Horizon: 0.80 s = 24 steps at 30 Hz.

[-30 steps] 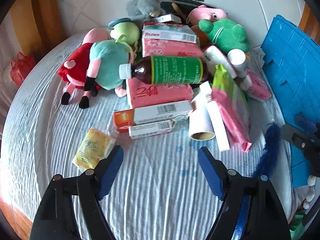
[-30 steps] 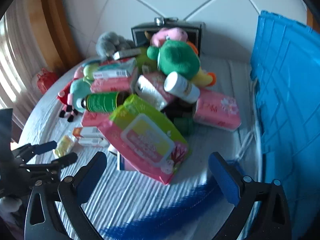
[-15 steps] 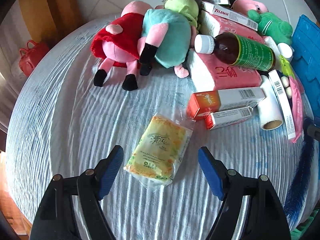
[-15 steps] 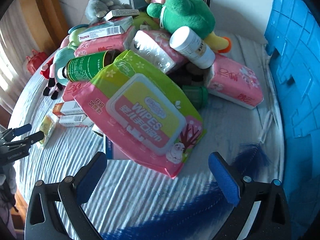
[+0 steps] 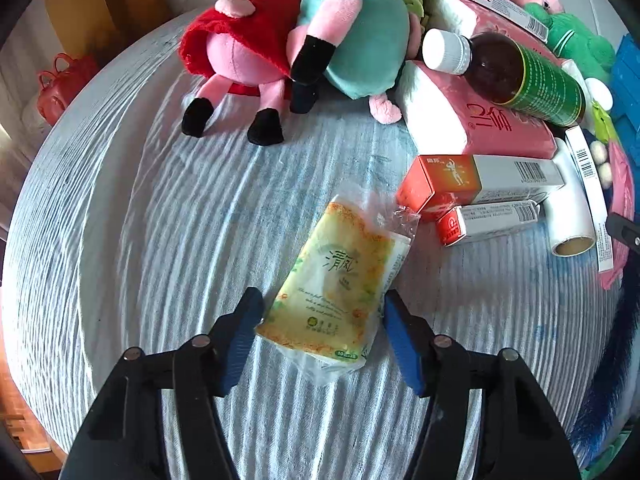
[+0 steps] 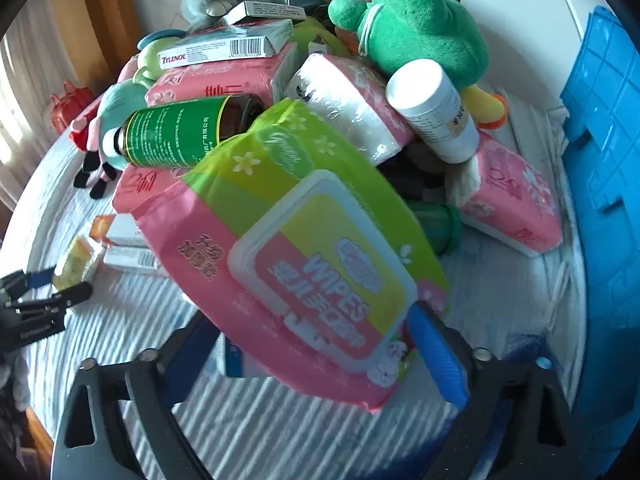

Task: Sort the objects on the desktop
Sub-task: 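Grasp a yellow pad packet with the left tool while the right tool grasps a pink-green wipes pack, then lift the pad packet and wipes pack and carry them over the crate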

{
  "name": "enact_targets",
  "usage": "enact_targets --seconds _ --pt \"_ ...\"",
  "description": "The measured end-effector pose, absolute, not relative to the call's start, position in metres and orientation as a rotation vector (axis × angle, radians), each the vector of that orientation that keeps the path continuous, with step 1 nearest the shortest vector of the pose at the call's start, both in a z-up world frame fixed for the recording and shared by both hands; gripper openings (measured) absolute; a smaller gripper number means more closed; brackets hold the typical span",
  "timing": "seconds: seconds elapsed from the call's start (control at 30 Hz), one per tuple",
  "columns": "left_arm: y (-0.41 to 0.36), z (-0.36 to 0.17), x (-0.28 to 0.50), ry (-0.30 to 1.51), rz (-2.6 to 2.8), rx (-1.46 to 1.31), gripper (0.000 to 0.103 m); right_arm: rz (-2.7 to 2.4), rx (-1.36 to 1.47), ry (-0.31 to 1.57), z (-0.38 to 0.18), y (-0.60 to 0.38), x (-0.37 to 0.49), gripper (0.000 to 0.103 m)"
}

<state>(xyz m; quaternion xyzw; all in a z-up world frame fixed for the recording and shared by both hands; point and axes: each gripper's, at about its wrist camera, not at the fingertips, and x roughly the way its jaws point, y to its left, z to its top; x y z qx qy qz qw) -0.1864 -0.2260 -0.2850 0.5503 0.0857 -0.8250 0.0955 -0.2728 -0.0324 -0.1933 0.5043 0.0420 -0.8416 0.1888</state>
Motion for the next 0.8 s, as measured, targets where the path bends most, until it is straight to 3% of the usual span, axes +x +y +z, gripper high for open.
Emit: enact_targets --seconds 0.1,0.17,0.3,0.47,0.57,0.63,0.8 --pt "-0.233 -0.278 -0.181 0.340 -2.455 1.602 0.044 -2.401 1.356 0.018 -0.178 -0.017 -0.275 0.052" --pt "-0.234 -0.273 -0.177 0.357 -2.471 1.587 0.043 -2.436 1.318 -0.025 -0.165 -0.004 -0.277 0.036" --pt "-0.229 -0.281 -0.180 0.355 -2.463 1.623 0.043 -2.530 1.325 -0.070 -0.156 0.023 -0.292 0.032" --pt "-0.228 -0.285 -0.185 0.421 -2.461 1.595 0.044 -2.537 1.442 0.034 -0.175 0.034 -0.317 0.040" --pt "-0.224 -0.276 -0.184 0.419 -2.483 1.564 0.034 -2.541 1.456 0.017 -0.181 0.043 -0.321 0.022" --pt "-0.219 -0.262 -0.180 0.414 -2.521 1.514 0.031 -2.529 1.410 -0.043 -0.171 0.051 -0.315 0.015" --pt "-0.204 -0.225 -0.179 0.395 -2.609 1.393 0.018 -2.531 1.310 -0.086 -0.138 0.058 -0.299 0.013"
